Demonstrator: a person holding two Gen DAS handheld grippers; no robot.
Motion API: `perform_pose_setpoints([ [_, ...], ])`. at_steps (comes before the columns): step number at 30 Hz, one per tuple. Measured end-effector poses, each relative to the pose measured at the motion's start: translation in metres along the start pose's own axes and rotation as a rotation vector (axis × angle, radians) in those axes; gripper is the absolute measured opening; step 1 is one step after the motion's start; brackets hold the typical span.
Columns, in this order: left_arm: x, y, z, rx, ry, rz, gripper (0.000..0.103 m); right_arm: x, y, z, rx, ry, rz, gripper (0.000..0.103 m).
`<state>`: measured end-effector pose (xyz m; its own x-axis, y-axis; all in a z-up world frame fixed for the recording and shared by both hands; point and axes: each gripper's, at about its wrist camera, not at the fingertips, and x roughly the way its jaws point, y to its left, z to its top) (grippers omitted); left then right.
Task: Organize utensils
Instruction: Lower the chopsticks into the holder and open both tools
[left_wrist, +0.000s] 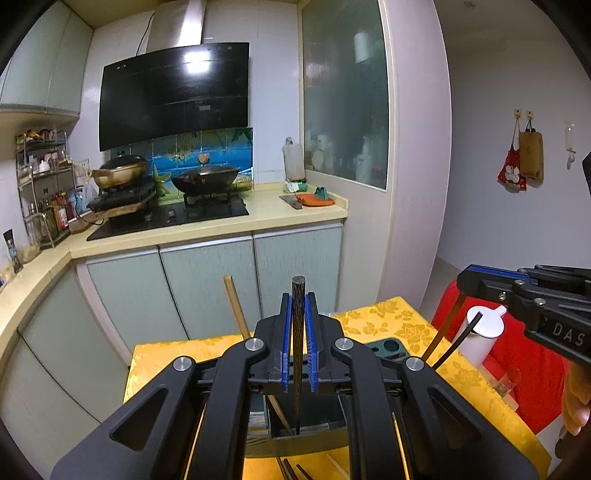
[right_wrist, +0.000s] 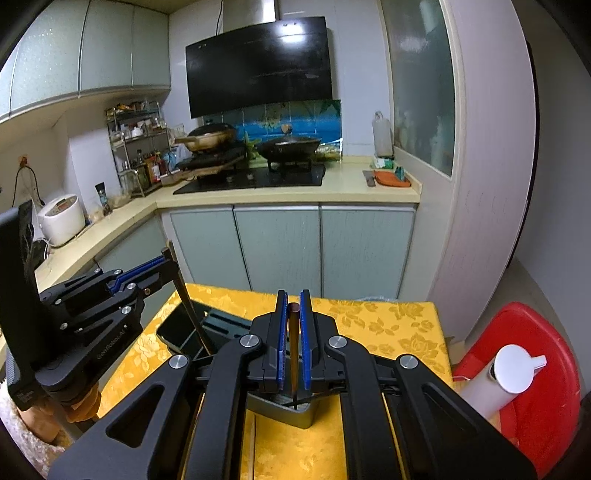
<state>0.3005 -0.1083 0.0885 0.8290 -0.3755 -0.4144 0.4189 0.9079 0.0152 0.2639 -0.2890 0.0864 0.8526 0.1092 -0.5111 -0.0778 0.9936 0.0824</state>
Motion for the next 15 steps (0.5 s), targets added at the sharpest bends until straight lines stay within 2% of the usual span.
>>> perform_pose_setpoints([
  [3, 0.000, 0.002, -0.003, -0.009, 0.010, 0.003, 0.009, 0.004, 0.002, -0.003, 0.004, 0.002, 0.007, 0.007],
  [5, -0.002, 0.004, -0.003, -0.014, 0.012, 0.007, 0.024, 0.009, 0.002, -0.004, 0.005, 0.017, 0.016, 0.009],
  [6, -0.004, 0.006, -0.002, -0.018, 0.006, 0.011, 0.038, 0.010, 0.002, -0.005, 0.006, 0.022, 0.019, 0.010],
  [7, -0.007, 0.007, -0.001, -0.021, -0.004, 0.018, 0.048, 0.011, 0.003, -0.005, 0.005, 0.026, 0.020, 0.012],
  [11, -0.019, 0.012, -0.002, -0.034, -0.018, 0.026, 0.058, 0.007, 0.002, -0.007, 0.017, 0.002, -0.004, 0.048],
  [13, -0.024, 0.013, -0.003, -0.034, -0.024, 0.032, 0.070, 0.003, 0.000, -0.007, 0.024, -0.014, -0.008, 0.050],
  [15, -0.030, 0.015, -0.005, -0.037, -0.030, 0.041, 0.074, -0.001, 0.000, -0.008, 0.023, -0.020, -0.010, 0.050],
])
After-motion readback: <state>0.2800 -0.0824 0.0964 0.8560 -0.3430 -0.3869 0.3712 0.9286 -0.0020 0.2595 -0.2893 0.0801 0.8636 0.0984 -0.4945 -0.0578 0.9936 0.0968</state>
